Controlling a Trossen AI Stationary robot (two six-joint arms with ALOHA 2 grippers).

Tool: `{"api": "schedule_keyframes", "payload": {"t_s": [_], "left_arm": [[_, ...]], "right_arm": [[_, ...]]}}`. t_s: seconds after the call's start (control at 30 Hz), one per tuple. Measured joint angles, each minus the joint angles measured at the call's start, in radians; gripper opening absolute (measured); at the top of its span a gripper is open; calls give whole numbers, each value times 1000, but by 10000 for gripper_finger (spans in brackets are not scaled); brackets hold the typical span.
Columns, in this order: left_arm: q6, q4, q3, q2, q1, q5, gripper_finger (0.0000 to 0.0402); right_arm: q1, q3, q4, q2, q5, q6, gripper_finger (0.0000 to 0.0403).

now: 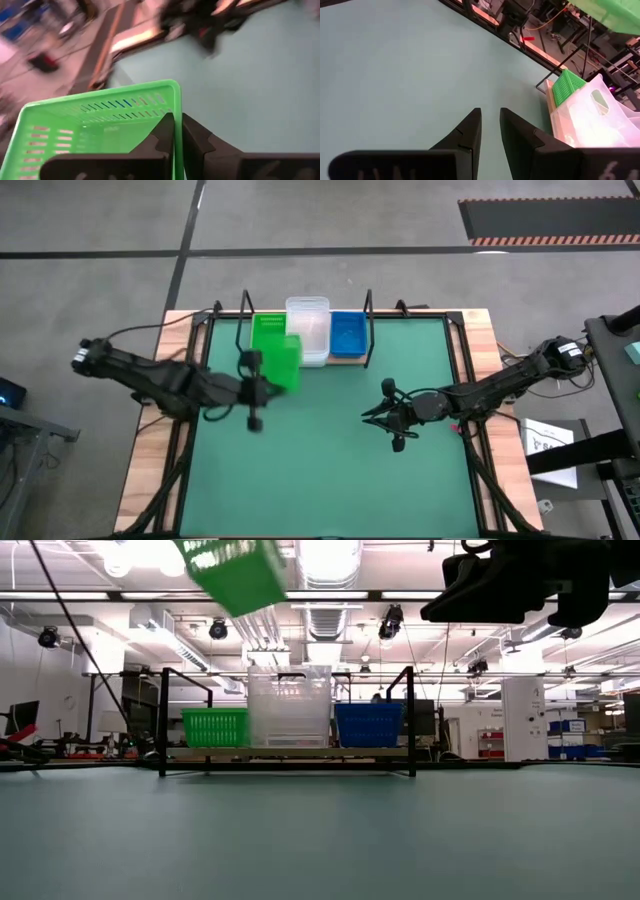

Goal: Stack baskets on shelf by color
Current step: Stack the green bin on the other green bin on the shelf

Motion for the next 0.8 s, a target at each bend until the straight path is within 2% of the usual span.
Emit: {"api": "schedule_keyframes", "payload": {"t_s": [0.07,0.23,0.3,0.47,0.57,0.7,0.8], "left_arm": [[0,-77,-1,-40,53,-31,0],[1,-228,-1,-106,220,-36,0],[19,-244,-6,-113,292,-9,0],[98,-231,-29,-99,453,134,0],[107,-233,-35,-66,528,176,0],[154,-230,-35,-16,581,243,0],[195,-231,-35,24,604,250,0]], "right_arm": [[0,0,1,0,0,2,63],[0,0,3,0,-1,4,63],[0,0,4,0,-1,4,63],[0,-1,5,0,-1,19,63],[0,-6,5,0,-1,23,63],[0,-10,5,0,-1,23,63],[0,-12,4,0,-1,23,63]]}}
